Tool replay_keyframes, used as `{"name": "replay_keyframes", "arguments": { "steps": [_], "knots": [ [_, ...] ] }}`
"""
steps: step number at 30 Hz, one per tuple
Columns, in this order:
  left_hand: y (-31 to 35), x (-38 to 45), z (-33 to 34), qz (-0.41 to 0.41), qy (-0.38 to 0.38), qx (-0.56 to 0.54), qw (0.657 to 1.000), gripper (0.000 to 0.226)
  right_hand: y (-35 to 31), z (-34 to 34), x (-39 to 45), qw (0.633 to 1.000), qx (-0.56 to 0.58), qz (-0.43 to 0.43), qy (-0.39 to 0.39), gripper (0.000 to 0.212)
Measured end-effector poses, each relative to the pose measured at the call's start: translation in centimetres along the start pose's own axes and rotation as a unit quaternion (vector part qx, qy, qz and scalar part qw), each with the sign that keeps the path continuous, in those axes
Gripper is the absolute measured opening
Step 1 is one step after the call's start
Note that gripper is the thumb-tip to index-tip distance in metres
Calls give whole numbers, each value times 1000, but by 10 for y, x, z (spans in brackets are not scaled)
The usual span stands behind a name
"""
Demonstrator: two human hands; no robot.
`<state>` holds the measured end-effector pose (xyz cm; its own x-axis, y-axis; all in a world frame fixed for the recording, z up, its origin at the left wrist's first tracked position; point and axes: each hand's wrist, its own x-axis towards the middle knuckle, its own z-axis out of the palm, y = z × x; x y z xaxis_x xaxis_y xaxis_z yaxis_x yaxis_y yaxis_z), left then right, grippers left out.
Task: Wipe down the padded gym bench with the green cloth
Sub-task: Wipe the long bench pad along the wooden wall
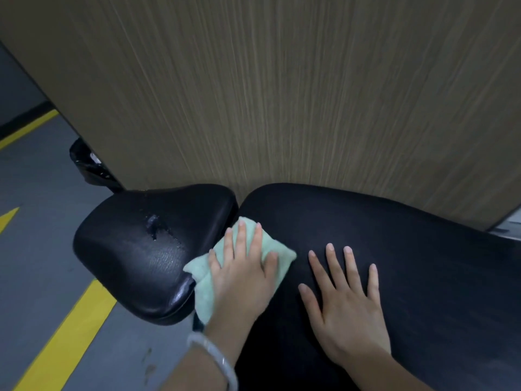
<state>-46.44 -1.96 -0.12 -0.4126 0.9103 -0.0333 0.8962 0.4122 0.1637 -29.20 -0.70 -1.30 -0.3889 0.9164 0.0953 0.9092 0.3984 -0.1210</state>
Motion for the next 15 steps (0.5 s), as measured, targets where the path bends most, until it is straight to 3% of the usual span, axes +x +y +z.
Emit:
{"name": "replay_keyframes", "arguments": {
  "steps": [4, 8, 15],
  "knots": [
    [-5, -56, 12, 21, 51, 7, 998, 55, 0, -1, 0, 1000, 8, 3, -10, 62],
    [-2, -95, 14, 8, 57, 2, 998, 59, 0, -1, -1, 1000, 28, 12, -3, 62],
    [5, -38, 11, 1, 6, 18, 1000, 59, 0, -1, -1, 999, 33, 13, 10, 62]
  ]
}}
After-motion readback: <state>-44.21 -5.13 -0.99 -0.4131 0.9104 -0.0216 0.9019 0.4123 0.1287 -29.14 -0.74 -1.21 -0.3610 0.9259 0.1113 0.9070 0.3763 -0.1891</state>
